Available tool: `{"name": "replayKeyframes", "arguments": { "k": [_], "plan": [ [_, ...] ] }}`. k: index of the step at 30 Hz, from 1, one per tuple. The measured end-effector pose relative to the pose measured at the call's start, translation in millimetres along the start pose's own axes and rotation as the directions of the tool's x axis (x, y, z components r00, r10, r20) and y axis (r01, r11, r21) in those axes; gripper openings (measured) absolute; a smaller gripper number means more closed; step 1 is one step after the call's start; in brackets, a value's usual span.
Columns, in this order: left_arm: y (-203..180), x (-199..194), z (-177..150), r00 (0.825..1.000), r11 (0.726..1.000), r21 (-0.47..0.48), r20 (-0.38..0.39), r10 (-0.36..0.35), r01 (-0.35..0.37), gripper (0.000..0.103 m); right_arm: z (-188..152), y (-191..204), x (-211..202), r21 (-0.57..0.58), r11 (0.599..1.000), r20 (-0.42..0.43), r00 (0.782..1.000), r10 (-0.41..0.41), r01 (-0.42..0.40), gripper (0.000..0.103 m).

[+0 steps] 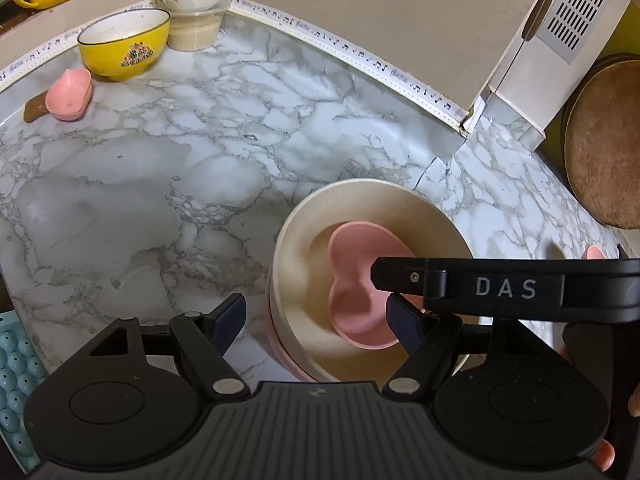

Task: Organize plates and bowls
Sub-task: 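Close both grippers on the cream bowl rim holding the heart dish, then carry the cream bowl with both grippers over the bear plate stack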

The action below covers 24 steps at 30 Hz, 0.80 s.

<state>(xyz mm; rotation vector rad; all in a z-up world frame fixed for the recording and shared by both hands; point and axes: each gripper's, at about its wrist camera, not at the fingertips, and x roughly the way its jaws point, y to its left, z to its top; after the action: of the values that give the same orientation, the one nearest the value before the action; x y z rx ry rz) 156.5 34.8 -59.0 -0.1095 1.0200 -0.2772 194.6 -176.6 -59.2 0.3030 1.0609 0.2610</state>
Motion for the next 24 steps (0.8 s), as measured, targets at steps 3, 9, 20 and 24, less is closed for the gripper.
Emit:
{"name": "replayKeyframes", "arguments": {
  "k": [3,9,20,24],
  "plan": [
    [0.1,2.6,-0.1,1.000,1.000,-0.001,-0.010,-0.012,0.012,0.076,-0.1,2.9,2.2,-0.006,1.000,-0.010,1.000,0.002,-0.002,0.058],
    [1.9,6.8,-1.3,0.999,1.000,-0.020,-0.033,-0.017,0.016,0.066,-2.1,7.1,5.8,-0.006,1.000,-0.023,1.000,-0.006,0.006,0.052],
    [4.5,4.2,-2.3,1.000,0.999,-0.040,-0.030,0.010,-0.012,0.049,-6.0,9.6,1.3,0.013,0.999,-0.009,0.999,-0.048,0.049,0.036],
    [2.1,2.6,-3.5,0.999,0.999,-0.044,-0.040,0.008,-0.010,0.048,-9.2,10.5,-2.7,0.017,0.997,0.000,0.998,-0.070,0.070,0.035]
  ]
}}
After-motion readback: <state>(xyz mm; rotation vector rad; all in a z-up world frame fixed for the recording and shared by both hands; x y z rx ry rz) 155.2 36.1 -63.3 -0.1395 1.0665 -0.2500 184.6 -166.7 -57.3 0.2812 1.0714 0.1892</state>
